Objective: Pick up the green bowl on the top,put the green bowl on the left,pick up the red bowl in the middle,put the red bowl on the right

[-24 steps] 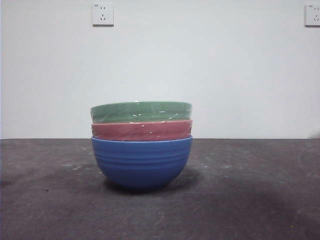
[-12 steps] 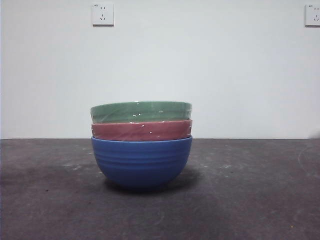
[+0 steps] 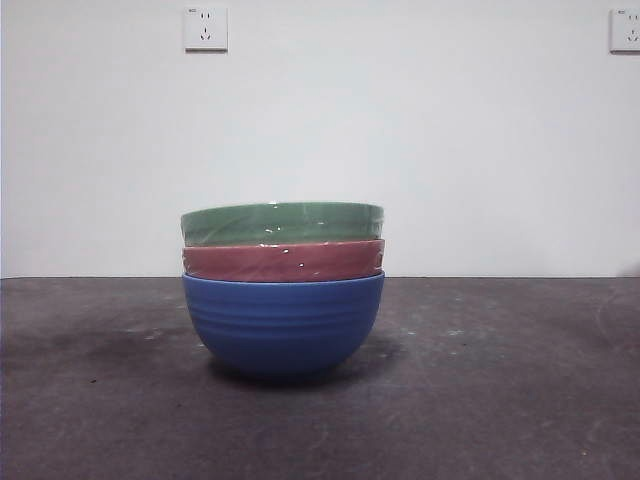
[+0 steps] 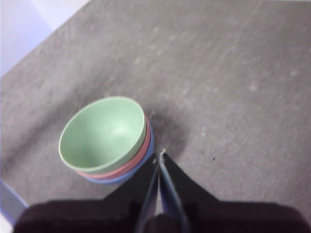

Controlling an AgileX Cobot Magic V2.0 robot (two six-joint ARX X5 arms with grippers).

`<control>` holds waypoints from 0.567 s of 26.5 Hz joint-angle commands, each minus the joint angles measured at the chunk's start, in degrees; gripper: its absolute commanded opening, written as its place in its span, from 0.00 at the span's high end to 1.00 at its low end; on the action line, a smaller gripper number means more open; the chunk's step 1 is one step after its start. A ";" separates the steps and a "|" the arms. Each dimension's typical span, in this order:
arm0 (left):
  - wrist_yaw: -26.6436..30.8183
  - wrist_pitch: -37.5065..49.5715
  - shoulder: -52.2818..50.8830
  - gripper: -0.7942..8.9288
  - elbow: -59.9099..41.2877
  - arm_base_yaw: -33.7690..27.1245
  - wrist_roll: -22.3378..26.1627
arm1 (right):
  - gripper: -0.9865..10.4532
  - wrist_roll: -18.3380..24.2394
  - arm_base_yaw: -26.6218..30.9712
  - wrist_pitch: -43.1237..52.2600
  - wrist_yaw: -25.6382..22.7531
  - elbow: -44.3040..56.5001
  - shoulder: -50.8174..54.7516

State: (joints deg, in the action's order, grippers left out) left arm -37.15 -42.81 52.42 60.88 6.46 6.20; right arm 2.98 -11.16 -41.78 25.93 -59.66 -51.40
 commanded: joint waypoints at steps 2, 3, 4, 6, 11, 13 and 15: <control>0.26 -0.11 1.88 0.68 0.07 4.70 2.60 | 0.71 1.57 -1.11 0.00 0.74 -0.09 -1.29; 1.31 -0.11 2.47 0.58 0.07 6.19 2.60 | 0.69 1.57 -1.42 -0.07 0.74 -0.09 -1.55; 2.62 -0.11 3.04 0.55 0.07 7.80 2.60 | 0.69 1.53 -1.66 -0.07 0.74 -0.09 -1.73; 4.15 0.28 4.90 0.55 0.07 12.31 2.60 | 0.69 1.44 -2.23 -0.04 0.74 -0.09 -2.03; 16.35 4.17 12.96 0.56 0.28 26.49 2.97 | 0.69 1.27 -3.65 -0.04 0.76 -0.09 -2.89; 19.61 5.31 16.68 0.56 0.31 30.99 3.10 | 0.69 0.98 -3.65 -0.04 0.74 -0.09 -2.97; 21.75 6.01 20.87 0.56 0.31 34.16 4.46 | 0.69 0.98 -3.65 -0.04 0.74 -0.09 -2.99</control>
State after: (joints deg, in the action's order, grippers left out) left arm -15.66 -37.21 72.95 61.08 40.51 9.32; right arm 3.88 -14.68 -42.02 26.52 -59.66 -54.30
